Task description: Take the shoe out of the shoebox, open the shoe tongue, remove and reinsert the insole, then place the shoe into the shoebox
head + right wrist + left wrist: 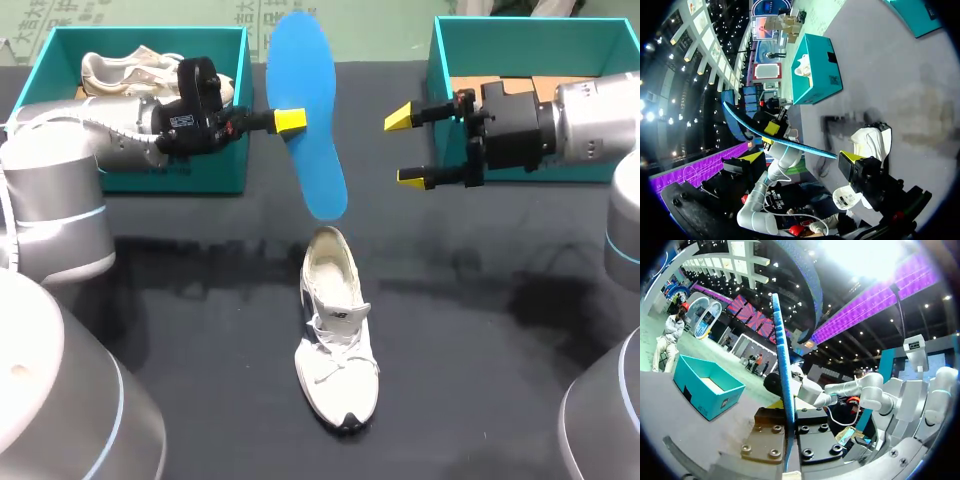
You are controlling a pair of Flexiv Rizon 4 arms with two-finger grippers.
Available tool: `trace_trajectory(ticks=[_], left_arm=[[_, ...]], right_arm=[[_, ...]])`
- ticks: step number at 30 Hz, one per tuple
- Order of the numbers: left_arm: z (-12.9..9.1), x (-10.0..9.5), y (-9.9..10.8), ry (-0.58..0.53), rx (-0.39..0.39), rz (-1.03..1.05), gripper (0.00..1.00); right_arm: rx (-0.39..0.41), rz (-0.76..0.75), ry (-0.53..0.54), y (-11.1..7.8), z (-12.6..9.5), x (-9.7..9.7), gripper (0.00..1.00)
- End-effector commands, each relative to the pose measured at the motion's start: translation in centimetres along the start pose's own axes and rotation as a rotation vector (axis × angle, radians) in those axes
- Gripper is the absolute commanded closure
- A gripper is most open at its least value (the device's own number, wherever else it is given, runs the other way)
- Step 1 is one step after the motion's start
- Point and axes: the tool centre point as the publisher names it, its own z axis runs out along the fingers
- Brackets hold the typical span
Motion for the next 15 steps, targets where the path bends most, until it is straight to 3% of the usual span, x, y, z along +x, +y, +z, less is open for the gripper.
trace_trajectory(ticks=[1, 5, 12, 15], left_arm=[[0.3, -0.5, 0.3, 0.146, -0.082, 0.401, 1.00], [0.4, 0.8, 0.1, 0.151, -0.179, 0.662, 1.00], [-0.9, 3.0, -0.2, -0.005, -0.259, 1.238, 1.00], [-0.9, 3.0, -0.2, -0.005, -0.259, 1.238, 1.00]], right_arm=[[-0.001, 0.001, -0.003, 0.0, 0.2, 0.0, 0.00], [-0.001, 0.001, -0.003, 0.0, 0.2, 0.0, 0.00], [-0.001, 0.001, -0.003, 0.0, 0.2, 0.0, 0.00], [-0.001, 0.001, -0.003, 0.0, 0.2, 0.0, 0.00]])
